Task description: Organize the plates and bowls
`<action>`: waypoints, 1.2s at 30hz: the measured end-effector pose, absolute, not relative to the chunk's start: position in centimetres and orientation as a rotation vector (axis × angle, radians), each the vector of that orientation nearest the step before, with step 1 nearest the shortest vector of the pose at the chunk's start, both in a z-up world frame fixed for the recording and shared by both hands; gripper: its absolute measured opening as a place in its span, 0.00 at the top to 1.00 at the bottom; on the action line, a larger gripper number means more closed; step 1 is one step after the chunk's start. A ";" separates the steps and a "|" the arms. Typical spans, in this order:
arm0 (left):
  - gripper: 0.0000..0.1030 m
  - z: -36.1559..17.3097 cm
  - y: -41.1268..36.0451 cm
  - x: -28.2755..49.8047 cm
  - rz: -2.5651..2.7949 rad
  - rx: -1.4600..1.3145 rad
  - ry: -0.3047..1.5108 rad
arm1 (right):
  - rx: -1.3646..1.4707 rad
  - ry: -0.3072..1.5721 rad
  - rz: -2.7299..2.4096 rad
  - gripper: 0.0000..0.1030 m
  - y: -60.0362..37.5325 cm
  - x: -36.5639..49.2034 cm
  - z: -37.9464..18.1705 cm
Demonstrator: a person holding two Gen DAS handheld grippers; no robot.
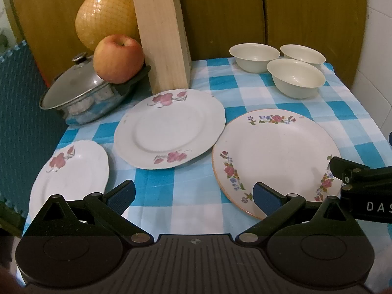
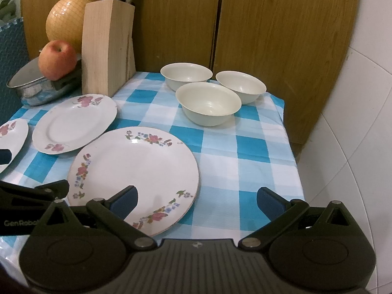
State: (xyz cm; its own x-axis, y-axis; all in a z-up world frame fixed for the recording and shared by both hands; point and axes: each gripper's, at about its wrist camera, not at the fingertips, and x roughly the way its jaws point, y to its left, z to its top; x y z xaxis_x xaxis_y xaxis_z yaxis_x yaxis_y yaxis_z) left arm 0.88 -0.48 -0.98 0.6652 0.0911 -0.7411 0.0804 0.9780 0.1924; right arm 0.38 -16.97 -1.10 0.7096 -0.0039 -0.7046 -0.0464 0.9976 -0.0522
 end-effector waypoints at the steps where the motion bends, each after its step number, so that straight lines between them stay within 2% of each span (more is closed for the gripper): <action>1: 0.00 -1.0 -0.5 0.9 0.006 0.217 0.844 | -0.068 0.782 0.023 0.04 -17.0 0.4 -1.1; 20: 0.00 -2.0 -0.9 2.5 -0.016 0.210 0.875 | -0.044 0.812 0.036 0.05 -17.8 3.9 -1.0; 24: 0.00 -2.2 -0.7 3.3 -0.034 0.188 0.881 | 0.000 0.874 0.064 0.12 -18.2 5.7 -1.8; 29: 0.01 -2.9 -0.8 4.8 -0.078 0.171 0.913 | 0.076 0.972 0.108 0.38 -18.9 7.7 -3.3; 33: 0.05 -3.6 -0.7 6.0 -0.128 0.109 0.963 | 0.140 1.009 0.120 0.46 -19.7 8.7 -4.2; 36: 0.14 -4.4 -0.4 6.8 -0.164 0.060 1.016 | 0.181 1.014 0.142 0.49 -19.8 8.9 -4.1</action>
State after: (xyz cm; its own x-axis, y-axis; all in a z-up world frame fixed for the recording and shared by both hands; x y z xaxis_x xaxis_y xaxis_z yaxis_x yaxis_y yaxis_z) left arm 6.83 -0.40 -4.36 0.5155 -0.1088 -0.8500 0.1647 0.9860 -0.0264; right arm 8.90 -19.84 -4.14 0.5211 0.2015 -0.8293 -0.0334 0.9758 0.2161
